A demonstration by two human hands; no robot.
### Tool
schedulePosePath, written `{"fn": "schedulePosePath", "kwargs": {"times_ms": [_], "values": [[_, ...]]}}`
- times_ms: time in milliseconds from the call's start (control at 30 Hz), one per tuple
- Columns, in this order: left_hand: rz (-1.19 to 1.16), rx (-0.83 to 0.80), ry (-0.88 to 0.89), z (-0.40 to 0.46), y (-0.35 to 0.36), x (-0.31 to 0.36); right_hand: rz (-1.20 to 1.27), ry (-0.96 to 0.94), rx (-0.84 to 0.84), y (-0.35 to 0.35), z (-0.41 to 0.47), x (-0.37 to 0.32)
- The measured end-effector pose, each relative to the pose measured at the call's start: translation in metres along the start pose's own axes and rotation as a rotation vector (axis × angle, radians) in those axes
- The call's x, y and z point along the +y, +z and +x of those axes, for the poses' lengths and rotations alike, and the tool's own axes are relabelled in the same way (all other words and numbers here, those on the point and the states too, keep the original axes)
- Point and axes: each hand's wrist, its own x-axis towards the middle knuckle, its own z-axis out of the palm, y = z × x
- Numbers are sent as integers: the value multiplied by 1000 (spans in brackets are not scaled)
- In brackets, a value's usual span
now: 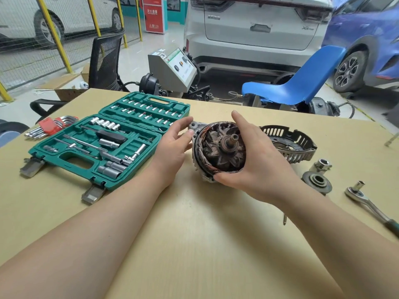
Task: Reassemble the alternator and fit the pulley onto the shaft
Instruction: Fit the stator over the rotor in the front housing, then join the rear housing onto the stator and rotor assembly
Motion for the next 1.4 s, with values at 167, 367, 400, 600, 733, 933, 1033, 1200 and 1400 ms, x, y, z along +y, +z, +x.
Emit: {"fn": "schedulePosePath", "kwargs": {"times_ms": [167,367,400,600,733,933,1033,1200,1400], "values": [[-28,1,-55,-3,2,6,-176,159,168,18,-6,-16],[34,-21,-55,-4,0,6,283,293,81,7,-8,-2],[-14,-25,-79,-5,1,6,403,350,81,4,-9,2],[-234,-54,-154,-16,16,3,709,504,106,3,-12,17],[-398,-115,-239,-22,28,7,684,486,143,10,-11,20],[-424,-210,-317,-21,29,14,234,384,155,7,-21,38],[-398,-176,-293,-19,31,13,531,533,85,6,-22,41],[-357,-120,-277,-21,31,12,1000,612,-43,13,-17,39],[-323,-69,-246,-26,30,13,1192,558,55,26,-18,29]]}}
